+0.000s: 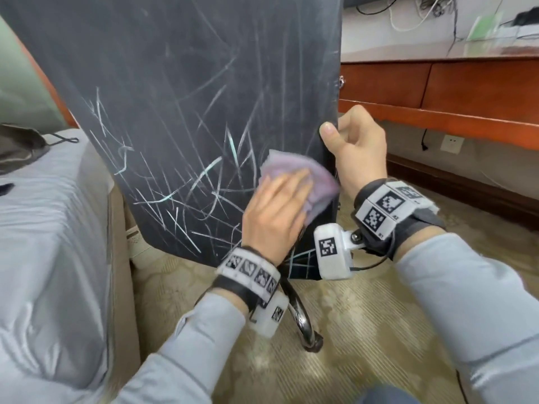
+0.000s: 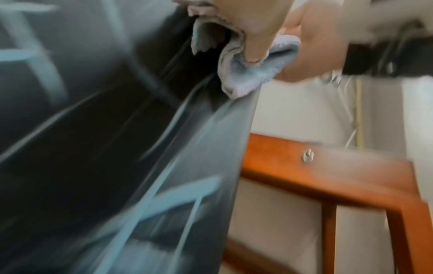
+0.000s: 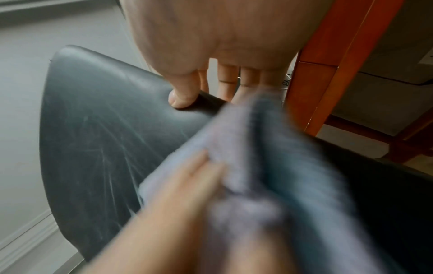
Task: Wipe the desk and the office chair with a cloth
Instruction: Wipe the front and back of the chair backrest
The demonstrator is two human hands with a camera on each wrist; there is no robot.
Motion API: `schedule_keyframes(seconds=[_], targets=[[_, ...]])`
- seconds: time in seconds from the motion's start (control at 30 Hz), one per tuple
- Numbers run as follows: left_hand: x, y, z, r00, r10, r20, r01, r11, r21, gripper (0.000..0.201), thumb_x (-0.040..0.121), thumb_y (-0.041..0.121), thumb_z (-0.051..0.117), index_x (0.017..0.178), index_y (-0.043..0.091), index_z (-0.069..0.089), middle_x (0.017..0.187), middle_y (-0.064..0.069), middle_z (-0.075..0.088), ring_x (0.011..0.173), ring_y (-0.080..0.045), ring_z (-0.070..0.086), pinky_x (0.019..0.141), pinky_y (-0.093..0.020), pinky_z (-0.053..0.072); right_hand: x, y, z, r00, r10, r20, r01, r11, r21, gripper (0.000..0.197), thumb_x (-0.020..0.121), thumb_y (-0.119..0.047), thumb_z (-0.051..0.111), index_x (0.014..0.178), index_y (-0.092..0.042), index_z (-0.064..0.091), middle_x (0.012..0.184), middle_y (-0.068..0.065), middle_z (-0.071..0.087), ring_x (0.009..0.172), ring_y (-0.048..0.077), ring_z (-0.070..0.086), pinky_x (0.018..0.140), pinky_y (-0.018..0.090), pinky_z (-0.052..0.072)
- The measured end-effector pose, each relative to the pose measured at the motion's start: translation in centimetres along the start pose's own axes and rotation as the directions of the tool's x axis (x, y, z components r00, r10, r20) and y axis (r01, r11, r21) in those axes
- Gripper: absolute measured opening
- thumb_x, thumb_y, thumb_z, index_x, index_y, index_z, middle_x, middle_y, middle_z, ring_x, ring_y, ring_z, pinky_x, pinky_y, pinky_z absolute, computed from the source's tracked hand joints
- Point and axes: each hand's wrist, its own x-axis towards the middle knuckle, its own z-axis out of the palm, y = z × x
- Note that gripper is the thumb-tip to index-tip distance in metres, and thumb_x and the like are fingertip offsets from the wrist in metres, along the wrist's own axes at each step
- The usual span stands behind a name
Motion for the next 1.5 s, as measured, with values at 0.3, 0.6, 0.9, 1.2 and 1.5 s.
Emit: schedule_keyframes(seconds=[0.3,0.6,0.9,1.2,1.5], targets=[[-0.6,-1.0,0.7,0.999,-0.031,-0.035,0.031,1.0,-0.001,0.016,0.095,0.012,0.064,0.103,0.005,0.077,0.113,-0.008,0.072,0.105,-0.026,0.062,0.101,-0.045,0.046,-0.2,-0.2,0.0,1.0,0.0,-0.001,0.0,1.0,-0.001,0.026,0.08,-0.041,0.064,0.069,-0.027,0.045,0.06,-0.008,0.047,0.064,0.012,0.047,0.07,0.039,0.046],[6.0,-1.0,-2.5,0.964,-0.118,-0.239,0.123,0.992,0.009,0.015,0.082,0.004,0.073,0.096,0.008,0.076,0.105,-0.005,0.071,0.099,-0.027,0.064,0.092,-0.038,0.045,-0.9,-0.6,0.2,0.998,-0.02,0.066,0.02,1.0,0.011,0.023,0.08,-0.021,0.064,0.069,-0.028,0.045,0.056,-0.013,0.046,0.059,0.007,0.043,0.063,0.029,0.039],[-7.1,-0.1,0.5,0.97,-0.227,0.089,0.23,0.973,-0.019,0.025,0.076,0.005,0.08,0.1,0.01,0.075,0.108,-0.002,0.068,0.104,-0.018,0.058,0.099,-0.034,0.042,-2.5,0.3,0.8,0.999,0.02,0.04,-0.02,1.0,-0.004,0.025,0.086,-0.041,0.068,0.073,-0.029,0.051,0.062,-0.015,0.052,0.062,0.004,0.049,0.07,0.029,0.044],[-1.0,1.6,0.9,0.952,-0.293,-0.094,0.294,0.956,0.001,0.02,0.079,0.021,0.078,0.099,0.02,0.076,0.106,0.001,0.067,0.101,-0.019,0.057,0.084,-0.037,0.039,-7.9,6.6,-0.1,0.964,0.185,0.191,-0.192,0.981,0.02,0.03,0.086,-0.015,0.055,0.07,-0.041,0.055,0.062,-0.016,0.055,0.063,0.006,0.049,0.065,0.029,0.041],[-13.6,1.5,3.1,0.921,-0.306,0.242,0.292,0.952,0.093,0.019,0.076,0.016,0.08,0.093,0.019,0.072,0.096,0.002,0.063,0.094,-0.021,0.054,0.083,-0.04,0.042,-9.2,8.2,0.2,0.97,0.189,0.152,-0.198,0.979,0.049,0.016,0.094,-0.032,0.054,0.078,-0.036,0.056,0.071,-0.002,0.056,0.065,0.008,0.049,0.065,0.028,0.041]])
